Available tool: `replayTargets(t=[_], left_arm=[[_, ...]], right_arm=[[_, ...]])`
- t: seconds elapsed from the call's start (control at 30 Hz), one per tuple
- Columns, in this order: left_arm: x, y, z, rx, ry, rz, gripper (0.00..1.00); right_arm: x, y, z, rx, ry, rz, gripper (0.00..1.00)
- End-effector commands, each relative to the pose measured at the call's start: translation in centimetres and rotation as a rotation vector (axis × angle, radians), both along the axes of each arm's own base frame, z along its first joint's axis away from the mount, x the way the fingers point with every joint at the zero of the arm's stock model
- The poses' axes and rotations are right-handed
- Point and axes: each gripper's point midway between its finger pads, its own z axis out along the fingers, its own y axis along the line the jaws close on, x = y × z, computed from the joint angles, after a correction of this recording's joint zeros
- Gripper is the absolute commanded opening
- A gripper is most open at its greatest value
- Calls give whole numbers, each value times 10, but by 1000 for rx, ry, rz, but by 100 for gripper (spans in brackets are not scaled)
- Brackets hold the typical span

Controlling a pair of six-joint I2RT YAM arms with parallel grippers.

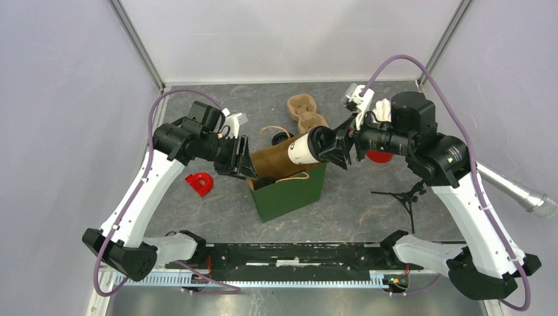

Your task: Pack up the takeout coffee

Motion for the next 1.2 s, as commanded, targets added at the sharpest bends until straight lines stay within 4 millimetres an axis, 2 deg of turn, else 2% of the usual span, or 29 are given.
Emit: replayTargets(t=[0.0,0.2,0.53,0.73,0.87,0.97,1.03,1.17], left_arm=[[5,9,17,21,-71,84,56],[10,15,14,56,-70,140,56],[51,-4,25,21,-193,83,42],[70,-22,30,-43,-246,35,40],[78,-24,32,-41,-265,27,43],[80,-17,34,4,-268,41,51],[76,-10,36,48,-254,51,56],[57,6,35,111,-185,79,58]], right_arm=[[4,14,5,-17,-50,27,73],[11,28,3,-94,-85,40,73],[0,46,-7,-163,-93,68,72],[-11,58,-12,-201,-100,90,72],[-16,68,-15,-213,-101,113,72],[-18,78,-19,-217,-105,134,72],[-19,84,-20,-221,-105,149,72],[-20,92,-21,-232,-119,167,72]])
